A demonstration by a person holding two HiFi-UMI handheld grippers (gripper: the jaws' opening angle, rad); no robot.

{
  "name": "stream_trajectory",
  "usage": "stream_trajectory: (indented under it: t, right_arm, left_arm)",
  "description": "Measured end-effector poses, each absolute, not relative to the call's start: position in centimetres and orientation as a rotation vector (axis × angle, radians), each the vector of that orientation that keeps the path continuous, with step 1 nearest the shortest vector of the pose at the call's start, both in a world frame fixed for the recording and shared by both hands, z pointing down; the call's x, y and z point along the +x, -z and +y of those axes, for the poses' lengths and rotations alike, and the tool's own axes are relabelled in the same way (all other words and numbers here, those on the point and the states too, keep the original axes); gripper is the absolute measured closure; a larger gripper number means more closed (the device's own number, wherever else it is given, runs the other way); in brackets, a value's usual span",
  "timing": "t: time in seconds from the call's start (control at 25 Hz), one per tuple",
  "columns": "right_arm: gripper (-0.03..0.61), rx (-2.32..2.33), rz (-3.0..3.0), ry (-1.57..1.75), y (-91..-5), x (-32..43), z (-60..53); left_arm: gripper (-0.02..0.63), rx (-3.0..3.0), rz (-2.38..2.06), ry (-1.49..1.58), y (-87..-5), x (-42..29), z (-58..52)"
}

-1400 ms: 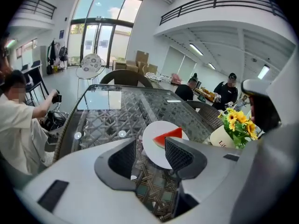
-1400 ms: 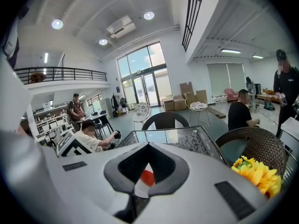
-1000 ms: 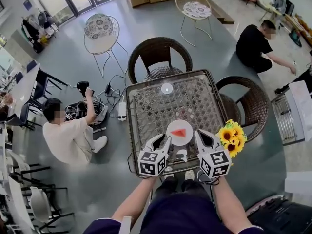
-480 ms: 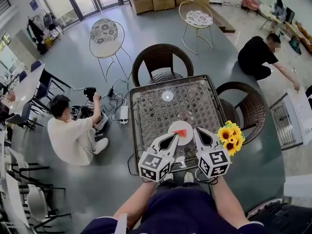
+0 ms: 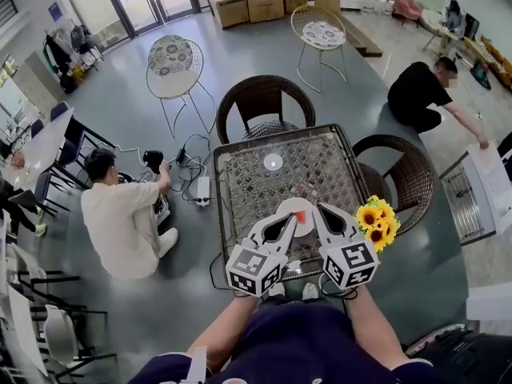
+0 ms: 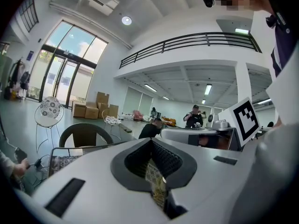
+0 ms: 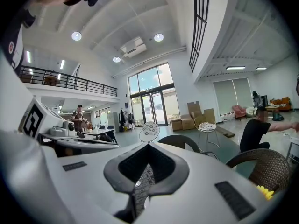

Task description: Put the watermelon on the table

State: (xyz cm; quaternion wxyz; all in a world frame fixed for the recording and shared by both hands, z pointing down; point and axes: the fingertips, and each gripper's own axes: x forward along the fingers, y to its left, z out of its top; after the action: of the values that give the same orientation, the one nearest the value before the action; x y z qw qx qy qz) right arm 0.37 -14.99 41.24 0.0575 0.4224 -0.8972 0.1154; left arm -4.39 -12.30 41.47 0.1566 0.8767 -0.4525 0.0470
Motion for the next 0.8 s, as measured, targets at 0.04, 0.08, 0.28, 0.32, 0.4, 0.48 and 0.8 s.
stream_trajectory:
  t: [0.04,0.08,0.28,0.32,0.4,0.48,0.8]
  right_arm:
    - [0.575,1.28,-2.722,-0.351,-41.19,0.29,-14.96]
    - [0.575,1.279,-2.723,-0.353,-41.17,0.22,-14.91]
    - [0.575,1.278,-2.726,-0.351,-40.83,0.08,-14.7]
    - [0.575,1.277,-2.728,-0.351,-40.81,0.04,-14.67]
    - [0.575,1.276,-2.732,-0.349,-40.83,-0.06,-14.64]
    - [0.575,1.274,-2.734,-0.348,-40.83,-0.04,-14.61]
    - [0.575,1.262,-2.739,-0.341,-40.71,-0.09,-14.65]
  left_arm:
    - [0.607,2.51,-1.292,-0.132,-41.39,-4.43,-12.3]
    - [0.607,2.511,-1.288,-0.13,-41.33,-4.48,-12.28]
    - [0.607,2.511,-1.275,-0.122,-40.96,-4.44,-12.06]
    - [0.607,2.512,-1.274,-0.122,-40.98,-4.46,-12.03]
    - [0.607,2.514,-1.273,-0.122,-41.07,-4.51,-12.01]
    - [0.607,2.51,-1.271,-0.122,-41.17,-4.49,-12.0]
    - [0.607,2.498,-1.258,-0.119,-41.37,-4.36,-11.89]
